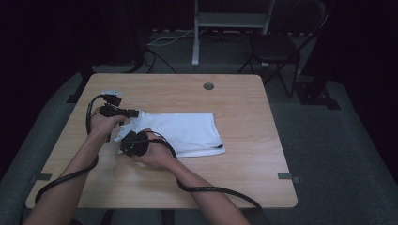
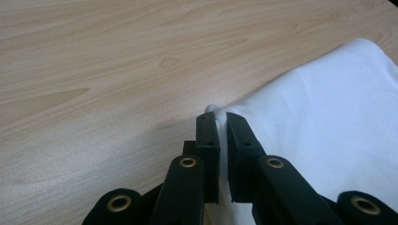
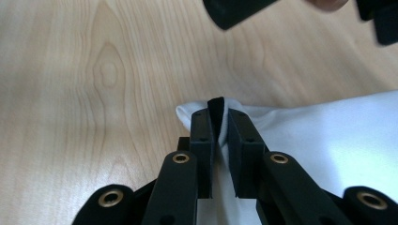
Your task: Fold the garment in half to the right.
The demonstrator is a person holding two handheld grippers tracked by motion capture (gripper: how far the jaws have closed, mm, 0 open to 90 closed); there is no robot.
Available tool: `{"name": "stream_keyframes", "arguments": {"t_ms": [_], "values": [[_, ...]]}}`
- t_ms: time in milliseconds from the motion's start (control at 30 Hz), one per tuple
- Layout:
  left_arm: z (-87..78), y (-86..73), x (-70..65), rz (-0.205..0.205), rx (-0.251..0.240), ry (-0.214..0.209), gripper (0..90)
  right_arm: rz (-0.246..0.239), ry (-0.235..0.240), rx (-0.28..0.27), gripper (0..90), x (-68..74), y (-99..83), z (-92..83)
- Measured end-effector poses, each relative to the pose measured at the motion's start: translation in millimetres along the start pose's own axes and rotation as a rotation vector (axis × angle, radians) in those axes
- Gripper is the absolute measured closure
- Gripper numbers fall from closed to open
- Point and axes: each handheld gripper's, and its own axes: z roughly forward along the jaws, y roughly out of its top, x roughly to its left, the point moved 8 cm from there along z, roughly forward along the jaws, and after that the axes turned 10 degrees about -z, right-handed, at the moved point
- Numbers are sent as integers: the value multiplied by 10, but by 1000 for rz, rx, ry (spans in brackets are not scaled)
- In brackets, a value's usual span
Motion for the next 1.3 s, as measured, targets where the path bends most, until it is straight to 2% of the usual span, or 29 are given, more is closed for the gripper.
{"name": "stream_keyframes", "arguments": {"t_ms": [167,300,900,1300], "values": [[-32,39,-23,9,-2,7,850,7,-4,-26,814,-4,66,-73],[-36,29,-3,-1,-2,14,850,9,-6,-47,814,-9,109,-120],[-119,75,4,-11,-14,27,850,25,-22,-86,813,-17,213,-241],[-262,156,-36,-4,-29,45,849,24,-38,-116,814,-26,348,-387]]}}
